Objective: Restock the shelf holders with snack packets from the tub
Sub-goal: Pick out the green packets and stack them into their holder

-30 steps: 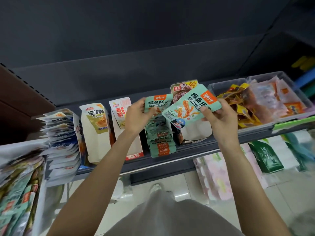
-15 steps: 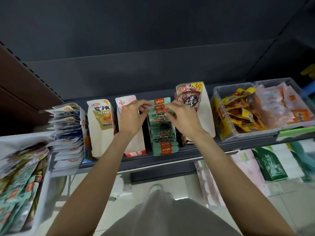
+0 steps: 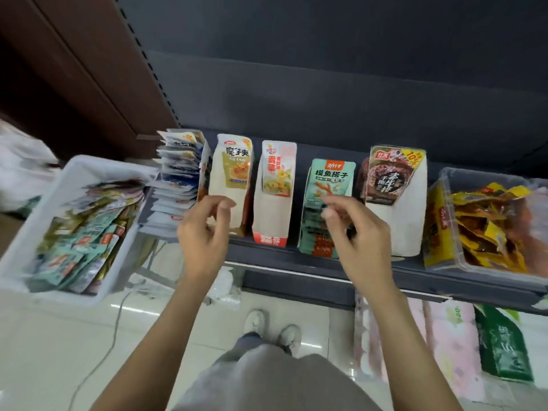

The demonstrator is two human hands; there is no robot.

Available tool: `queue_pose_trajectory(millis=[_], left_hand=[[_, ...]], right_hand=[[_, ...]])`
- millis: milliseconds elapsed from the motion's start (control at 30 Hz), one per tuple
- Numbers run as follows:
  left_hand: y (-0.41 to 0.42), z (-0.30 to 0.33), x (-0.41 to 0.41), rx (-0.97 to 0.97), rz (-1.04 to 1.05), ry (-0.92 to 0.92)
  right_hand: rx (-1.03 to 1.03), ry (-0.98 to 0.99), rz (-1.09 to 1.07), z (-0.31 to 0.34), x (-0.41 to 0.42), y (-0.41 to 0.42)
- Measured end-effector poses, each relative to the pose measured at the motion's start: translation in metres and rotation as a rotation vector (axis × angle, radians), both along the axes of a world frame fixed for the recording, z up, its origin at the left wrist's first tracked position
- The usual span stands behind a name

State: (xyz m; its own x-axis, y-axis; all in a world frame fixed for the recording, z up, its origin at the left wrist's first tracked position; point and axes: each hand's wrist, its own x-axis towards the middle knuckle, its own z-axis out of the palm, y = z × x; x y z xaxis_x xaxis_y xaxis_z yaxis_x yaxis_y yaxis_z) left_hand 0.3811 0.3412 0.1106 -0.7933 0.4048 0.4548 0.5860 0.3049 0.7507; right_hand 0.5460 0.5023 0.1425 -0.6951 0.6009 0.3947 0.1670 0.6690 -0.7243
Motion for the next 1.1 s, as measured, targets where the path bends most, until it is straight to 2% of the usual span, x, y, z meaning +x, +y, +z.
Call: queue_pose_trajectory(millis=[67, 133, 233, 300, 367, 500, 633, 800, 933, 1033, 1100], left_hand=[[-0.039, -0.009, -0.003, -0.070, 0.083, 0.019], [-0.083, -0.019, -0.014, -0.232, 0.163, -0.037], [-0.140, -0.031, -0.036, -0.509, 0.221, -0.257], [-0.184, -0.039, -0.056, -0.618, 0.249, -0.374], [-0.223, -0.048, -0.080, -0.616, 0.349, -0.433], [-0.282, -0.078, -0.145, -0.467, 0.545, -0.560], [-0.320, -0.116, -0.217, -0.518, 0.430, -0.629], [-0.340, -0.150, -0.271, -0.826, 0.205, -0.695], [-0.348, -0.166, -0.271, -1.108, -0.095, -0.571], [-0.352, -0.167, -0.265, -1.163, -0.221, -0.552], [-0.354, -0.163, -0.265, -1.115, -0.238, -0.527]], right_hand=[[0.045, -0.137, 0.150, -0.001, -0.019, -0.021], [0.068, -0.271, 0.321, -0.007, -0.045, -0.051], [0.102, -0.375, 0.487, -0.016, -0.080, -0.089], [0.129, -0.441, 0.592, -0.027, -0.109, -0.120], [0.125, -0.497, 0.672, -0.040, -0.140, -0.152], [0.105, -0.581, 0.720, -0.078, -0.211, -0.212], [-0.057, -0.670, 0.673, -0.115, -0.289, -0.260], [-0.005, -0.755, 0.617, -0.154, -0.367, -0.294], [0.239, -0.847, 0.622, -0.175, -0.409, -0.304], [0.479, -0.914, 0.754, -0.183, -0.431, -0.297], [0.533, -0.921, 0.808, -0.187, -0.440, -0.293]])
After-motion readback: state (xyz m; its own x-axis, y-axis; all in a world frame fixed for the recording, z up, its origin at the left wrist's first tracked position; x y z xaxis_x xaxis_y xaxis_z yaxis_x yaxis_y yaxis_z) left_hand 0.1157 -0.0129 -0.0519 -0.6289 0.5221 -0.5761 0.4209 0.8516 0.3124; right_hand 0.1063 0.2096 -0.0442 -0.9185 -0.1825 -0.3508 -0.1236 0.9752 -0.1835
